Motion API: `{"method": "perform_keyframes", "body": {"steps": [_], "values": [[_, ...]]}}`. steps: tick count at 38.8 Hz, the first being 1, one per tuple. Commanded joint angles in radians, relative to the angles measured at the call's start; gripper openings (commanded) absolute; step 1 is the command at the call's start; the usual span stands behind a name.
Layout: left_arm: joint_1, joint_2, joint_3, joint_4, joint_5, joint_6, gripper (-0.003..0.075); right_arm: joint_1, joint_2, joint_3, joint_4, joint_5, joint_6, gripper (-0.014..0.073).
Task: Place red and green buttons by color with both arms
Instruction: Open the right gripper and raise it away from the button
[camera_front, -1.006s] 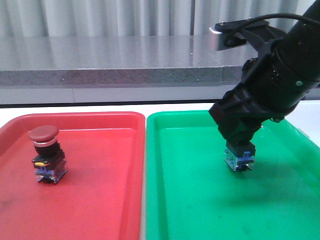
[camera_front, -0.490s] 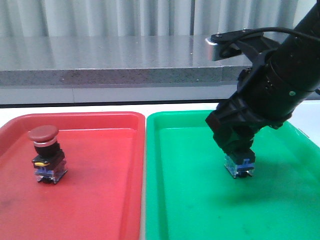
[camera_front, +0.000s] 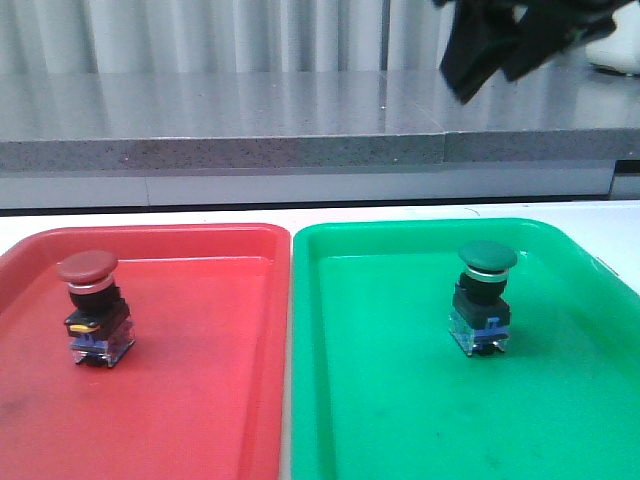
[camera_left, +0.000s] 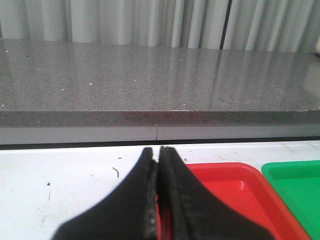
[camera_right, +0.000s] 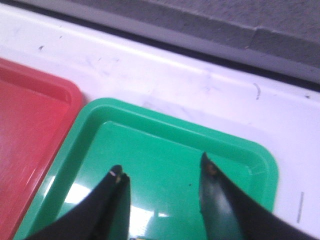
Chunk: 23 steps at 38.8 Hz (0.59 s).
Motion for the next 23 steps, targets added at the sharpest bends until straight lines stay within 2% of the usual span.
{"method": "perform_keyframes", "body": {"steps": [1,5,8,15,23], "values": [[0.000,0.011,-0.026,-0.008,-0.087,-0.005,-0.0020,-0.048,-0.038,-0.081,0.001,0.021,0.009,0.0153],[0.000,0.011,-0.026,-0.008,-0.087,-0.005,-0.0020,-0.092,-0.045,-0.092,0.001,0.050,0.009,-0.0031],[0.000,0.011,-0.026,-0.008,-0.087,-0.005,-0.0020,-0.122,-0.060,-0.079,0.001,0.060,0.009,-0.0113],[0.000,0.011,-0.026,-0.008,-0.087,-0.005,-0.0020,-0.197,-0.183,0.047,0.000,0.062,0.009,-0.0109],[0.000,0.011,-0.026,-0.008,-0.087,-0.005,-0.0020,-0.207,-0.446,0.342,-0.060,-0.090,0.009,-0.0109]]}}
